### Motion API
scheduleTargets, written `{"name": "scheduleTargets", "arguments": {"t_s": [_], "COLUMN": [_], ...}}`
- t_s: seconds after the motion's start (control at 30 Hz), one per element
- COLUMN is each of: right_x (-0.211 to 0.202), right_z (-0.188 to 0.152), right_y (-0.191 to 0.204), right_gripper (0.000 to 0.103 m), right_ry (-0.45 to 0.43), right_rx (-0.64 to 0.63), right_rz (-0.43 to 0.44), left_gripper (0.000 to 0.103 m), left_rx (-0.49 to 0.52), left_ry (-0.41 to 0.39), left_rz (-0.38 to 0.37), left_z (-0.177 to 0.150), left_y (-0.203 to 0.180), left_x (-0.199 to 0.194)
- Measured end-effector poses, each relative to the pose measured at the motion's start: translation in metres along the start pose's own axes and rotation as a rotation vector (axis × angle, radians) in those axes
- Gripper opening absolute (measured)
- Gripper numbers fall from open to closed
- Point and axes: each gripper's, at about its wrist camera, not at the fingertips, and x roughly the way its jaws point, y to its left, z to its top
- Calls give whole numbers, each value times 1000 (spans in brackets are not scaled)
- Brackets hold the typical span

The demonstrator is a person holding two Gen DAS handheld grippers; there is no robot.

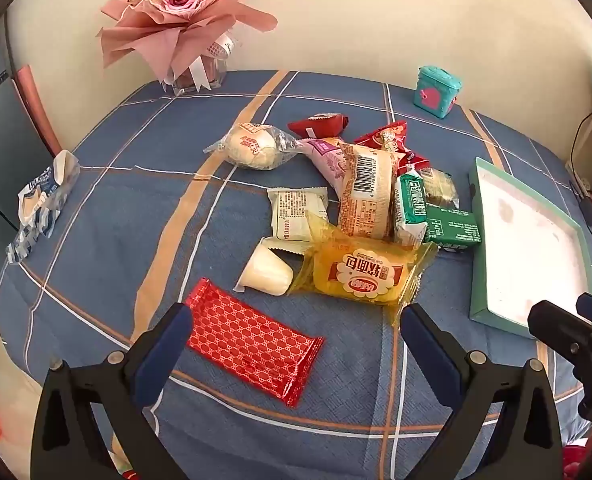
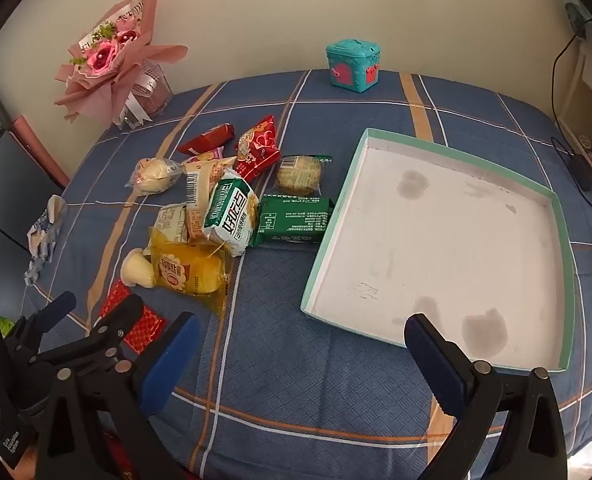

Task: Organize snacks
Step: 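Move both tools toward the snack pile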

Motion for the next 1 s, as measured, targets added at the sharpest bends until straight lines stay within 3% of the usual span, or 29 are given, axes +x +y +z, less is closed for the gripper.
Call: {"name": "scheduleTargets", "arguments": {"t_s": [1.0], "right_x": [2], "right_z": [1], "right_y": [-1], "right_gripper": [103], "right_ry": [0], "right_rx": [2], "right_rz": [0], "left_gripper": [103], "left_rx": [-43], "left_ry": [35], "left_rz": [-1], "left_z": [-5], "left_y": [9], "left_x": [7]}}
